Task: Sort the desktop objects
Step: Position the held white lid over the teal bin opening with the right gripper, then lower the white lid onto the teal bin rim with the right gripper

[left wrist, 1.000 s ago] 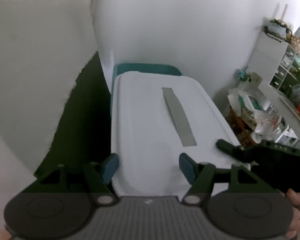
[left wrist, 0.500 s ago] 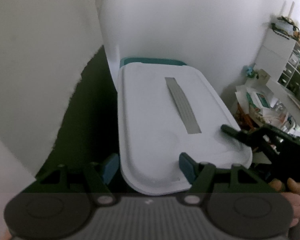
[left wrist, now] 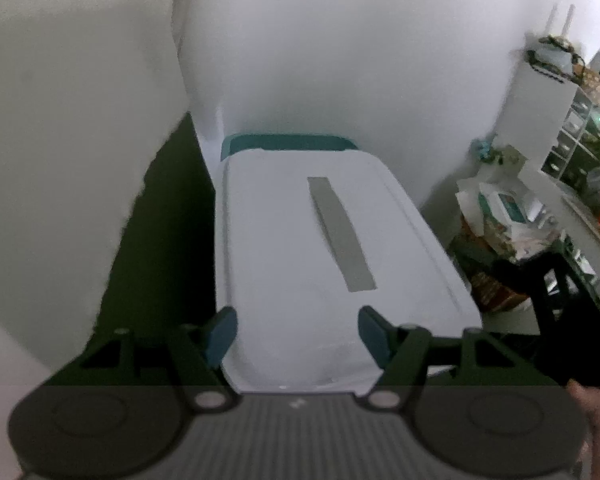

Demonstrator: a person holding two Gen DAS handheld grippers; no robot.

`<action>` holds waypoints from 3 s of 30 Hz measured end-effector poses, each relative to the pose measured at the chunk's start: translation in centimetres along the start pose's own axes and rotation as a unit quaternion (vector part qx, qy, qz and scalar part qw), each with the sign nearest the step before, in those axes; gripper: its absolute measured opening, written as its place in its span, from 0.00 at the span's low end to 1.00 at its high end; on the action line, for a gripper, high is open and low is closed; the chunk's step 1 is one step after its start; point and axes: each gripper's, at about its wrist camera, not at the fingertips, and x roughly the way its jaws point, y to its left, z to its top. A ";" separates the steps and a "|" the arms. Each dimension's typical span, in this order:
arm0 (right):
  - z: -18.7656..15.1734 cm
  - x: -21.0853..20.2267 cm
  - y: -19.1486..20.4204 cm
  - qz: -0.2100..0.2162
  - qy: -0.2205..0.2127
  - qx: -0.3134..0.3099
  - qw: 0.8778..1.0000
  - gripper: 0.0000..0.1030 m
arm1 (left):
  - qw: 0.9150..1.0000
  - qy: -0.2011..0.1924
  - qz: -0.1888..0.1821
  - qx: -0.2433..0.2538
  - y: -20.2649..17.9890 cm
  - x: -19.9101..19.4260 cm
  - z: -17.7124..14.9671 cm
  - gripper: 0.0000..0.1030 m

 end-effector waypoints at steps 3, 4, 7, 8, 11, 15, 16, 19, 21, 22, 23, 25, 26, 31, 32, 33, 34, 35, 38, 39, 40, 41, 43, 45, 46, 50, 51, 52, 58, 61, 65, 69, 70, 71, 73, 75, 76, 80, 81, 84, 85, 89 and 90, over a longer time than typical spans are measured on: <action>-0.3 -0.9 1.0 -0.003 0.006 -0.007 1.000 0.87 | 1.000 -0.005 -0.003 0.003 -0.4 -0.7 0.3 0.68; -0.5 -1.2 1.1 -0.006 0.006 -0.009 1.000 0.87 | 1.000 -0.007 -0.005 0.003 -0.5 -0.9 0.3 0.68; -0.7 -2.2 1.7 -0.006 0.004 -0.014 1.000 0.87 | 1.000 -0.011 -0.007 0.003 -1.0 -1.5 0.5 0.68; -0.7 -2.5 1.9 -0.005 0.004 -0.016 1.000 0.87 | 1.000 -0.012 -0.007 0.005 -1.3 -1.7 0.5 0.68; -0.8 -3.9 2.2 -0.017 0.003 -0.034 0.999 0.87 | 1.000 -0.013 -0.013 0.005 -1.9 -2.1 0.3 0.68; -1.1 -5.4 2.1 -0.023 0.008 -0.039 0.999 0.78 | 1.000 -0.014 -0.015 0.009 -2.5 -2.6 -0.3 0.68; -1.2 -5.6 2.0 -0.027 0.012 -0.043 0.999 0.74 | 1.000 -0.013 -0.014 0.009 -2.6 -2.7 -0.5 0.68; -1.8 -5.6 2.0 -0.034 0.029 -0.051 0.998 0.61 | 1.000 -0.009 -0.011 0.008 -2.3 -2.6 -1.0 0.68; -2.4 -5.3 2.0 -0.036 0.042 -0.059 0.997 0.54 | 1.000 -0.004 -0.007 0.006 -2.1 -2.3 -1.3 0.68; -2.7 -5.2 2.0 -0.037 0.049 -0.063 0.996 0.50 | 1.000 -0.002 -0.006 0.005 -2.0 -2.2 -1.4 0.68; -2.9 -4.9 2.1 -0.038 0.052 -0.065 0.996 0.50 | 1.000 -0.001 -0.004 0.003 -1.9 -2.1 -1.4 0.68; -3.3 -4.3 2.3 -0.040 0.058 -0.069 0.995 0.49 | 1.000 0.001 -0.001 -0.001 -1.6 -1.9 -1.4 0.68; -3.4 -4.0 2.3 -0.042 0.059 -0.071 0.995 0.48 | 1.000 0.001 0.000 -0.002 -1.5 -1.8 -1.4 0.68; -3.6 -2.5 2.0 -0.047 0.071 -0.066 0.994 0.42 | 1.000 -0.002 0.003 -0.001 -1.2 -1.6 -1.3 0.68; -3.7 -2.2 1.9 -0.047 0.074 -0.066 0.994 0.41 | 1.000 -0.002 0.003 -0.001 -1.1 -1.5 -1.3 0.68; -3.8 -2.0 1.9 -0.048 0.076 -0.065 0.994 0.41 | 1.000 -0.002 0.003 -0.002 -1.0 -1.3 -1.3 0.68; -3.9 -1.5 1.8 -0.049 0.080 -0.064 0.994 0.39 | 1.000 -0.002 0.002 -0.002 -1.0 -1.2 -1.3 0.68; -4.1 -1.2 1.8 -0.050 0.084 -0.064 0.993 0.35 | 1.000 -0.001 0.002 -0.003 -0.9 -1.1 -1.4 0.68; -4.6 -0.6 1.6 -0.057 0.090 -0.062 0.992 0.27 | 1.000 0.000 0.001 -0.004 -0.7 -0.6 -1.4 0.66; -4.7 -0.4 1.6 -0.059 0.091 -0.062 0.992 0.26 | 1.000 0.001 0.001 -0.005 -0.6 -0.4 -1.4 0.65; -4.8 -0.2 1.6 -0.061 0.091 -0.063 0.992 0.23 | 1.000 0.003 0.000 -0.005 -0.5 -0.2 -1.4 0.65; -4.9 0.0 1.6 -0.063 0.091 -0.063 0.992 0.20 | 1.000 0.003 0.000 -0.005 -0.4 -0.1 -1.3 0.65; -5.0 0.3 1.6 -0.062 0.091 -0.067 0.992 0.18 | 1.000 0.003 0.000 -0.005 -0.3 0.2 -1.2 0.65; -5.0 0.6 1.6 -0.063 0.088 -0.069 0.992 0.17 | 1.000 0.000 0.000 -0.006 -0.2 0.3 -1.1 0.65; -4.9 0.8 1.6 -0.063 0.086 -0.068 0.992 0.17 | 1.000 -0.002 0.000 -0.006 -0.1 0.3 -1.0 0.65; -4.4 1.6 1.5 -0.057 0.079 -0.060 0.993 0.17 | 1.000 -0.005 0.000 0.000 -0.1 0.8 -0.6 0.65; -4.3 1.8 1.5 -0.056 0.077 -0.060 0.994 0.17 | 1.000 -0.006 0.000 0.001 -0.1 0.9 -0.5 0.65; -4.1 2.1 1.5 -0.055 0.076 -0.058 0.994 0.17 | 1.000 -0.006 0.000 0.001 -0.1 1.1 -0.4 0.65; -3.6 3.7 1.2 -0.046 0.078 -0.042 0.995 0.17 | 1.000 -0.005 -0.005 0.002 0.0 2.0 -0.1 0.65; -3.4 4.6 1.1 -0.040 0.072 -0.036 0.996 0.17 | 1.000 -0.002 -0.008 0.001 -0.1 2.5 0.1 0.65; -3.2 5.3 1.0 -0.034 0.061 -0.029 0.997 0.17 | 1.000 0.003 -0.007 0.012 -0.1 2.7 0.1 0.65; -2.9 5.9 0.9 -0.030 0.058 -0.024 0.998 0.18 | 1.000 0.008 -0.005 0.015 0.1 3.1 0.0 0.65; -2.6 6.0 0.8 -0.028 0.058 -0.021 0.998 0.19 | 1.000 0.009 -0.004 0.013 0.2 3.3 0.0 0.65; -2.5 6.1 0.7 -0.027 0.059 -0.019 0.998 0.19 | 1.000 0.011 -0.004 0.011 0.2 3.5 -0.1 0.65; -2.3 6.2 0.5 -0.026 0.062 -0.015 0.998 0.20 | 1.000 0.012 -0.005 0.008 0.3 3.8 -0.1 0.65; -2.0 6.1 0.4 -0.026 0.066 -0.016 0.997 0.20 | 1.000 0.013 -0.005 0.009 0.2 4.1 -0.1 0.65; -2.0 6.1 0.4 -0.026 0.068 -0.019 0.997 0.20 | 1.000 0.013 -0.005 0.010 0.2 4.2 -0.1 0.65; -1.4 6.4 0.5 -0.027 0.076 -0.018 0.997 0.21 | 1.000 0.017 -0.006 0.008 0.0 4.4 -0.3 0.65; -1.3 6.5 0.5 -0.027 0.076 -0.017 0.997 0.21 | 1.000 0.017 -0.005 0.009 -0.1 4.3 -0.4 0.65; -1.3 6.5 0.5 -0.022 0.078 -0.014 0.997 0.28 | 1.000 0.019 -0.001 0.015 -0.2 4.5 -0.5 0.65; -1.3 6.4 0.4 -0.017 0.079 -0.012 0.997 0.35 | 1.000 0.019 0.001 0.014 -0.2 4.5 -0.5 0.65; -1.2 5.8 0.4 -0.008 0.072 -0.012 0.997 0.43 | 1.000 0.021 0.006 0.009 -0.1 4.4 -0.9 0.65; -1.2 5.4 0.3 -0.008 0.069 -0.013 0.998 0.43 | 1.000 0.022 0.007 0.009 -0.2 4.4 -1.0 0.65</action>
